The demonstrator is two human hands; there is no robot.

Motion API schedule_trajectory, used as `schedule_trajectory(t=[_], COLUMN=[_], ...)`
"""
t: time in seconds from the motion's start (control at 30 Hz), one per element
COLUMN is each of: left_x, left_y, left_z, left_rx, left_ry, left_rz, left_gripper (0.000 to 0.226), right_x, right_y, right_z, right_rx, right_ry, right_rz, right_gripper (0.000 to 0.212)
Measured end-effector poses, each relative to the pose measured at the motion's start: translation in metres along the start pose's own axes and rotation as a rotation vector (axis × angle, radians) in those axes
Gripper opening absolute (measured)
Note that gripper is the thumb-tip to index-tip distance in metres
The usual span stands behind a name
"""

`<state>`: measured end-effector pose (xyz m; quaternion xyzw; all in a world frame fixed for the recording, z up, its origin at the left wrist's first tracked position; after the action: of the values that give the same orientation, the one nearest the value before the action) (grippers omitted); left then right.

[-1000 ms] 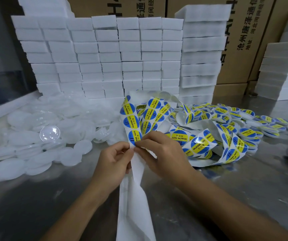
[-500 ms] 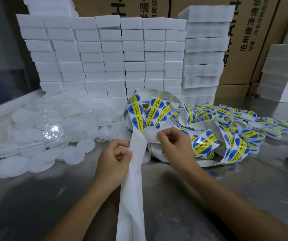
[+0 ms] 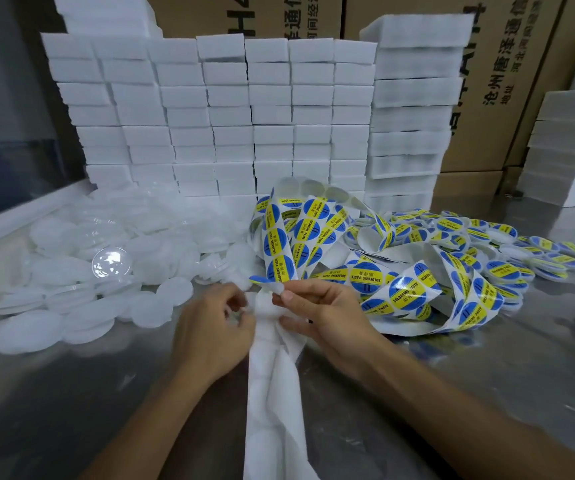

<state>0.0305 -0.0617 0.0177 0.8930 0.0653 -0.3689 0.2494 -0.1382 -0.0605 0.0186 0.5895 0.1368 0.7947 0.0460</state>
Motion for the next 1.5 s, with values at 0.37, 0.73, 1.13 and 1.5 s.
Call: schedule_trajectory(t=[0.37,0.73,1.13,1.5], left_x=[0.047,0.045,0.032,-0.025], left_y=[0.022,0.026,0.018,-0.015], left_z=[-0.034,-0.025,-0.009,-0.013], left_rx=[-0.076,-0.060,0.125,-0.144], left_ry=[0.656,0.746,0.048,-0.134], left_rz=[-0.428,-0.322,-0.253,0.505], left_gripper=[0.033,0.024,0.032,0.040], right_x=[0.001,-0.001,-0.002,0.000], right_y=[0.000,0.003,0.007,0.007], right_z=[-0.002,-0.005,-0.011,-0.010], right_rx=[0.047,-0.016,-0.075,-0.026], right_ry=[-0.010,-0.043,-0.024,-0.007], right_rz=[0.018,0.004,-0.002,-0.084], right_gripper=[0.026,0.020,0.012,0.046])
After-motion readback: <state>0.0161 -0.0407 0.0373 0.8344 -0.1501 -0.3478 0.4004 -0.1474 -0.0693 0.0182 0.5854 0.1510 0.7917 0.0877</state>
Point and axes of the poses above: each hand's wrist, its own y-axis towards the middle knuckle, its own z-axis out of the palm, x = y × z, the point moved 3 cm from there along y, towards the middle knuckle, and after that the axes turned 13 degrees about -z, right-handed, at the moved point
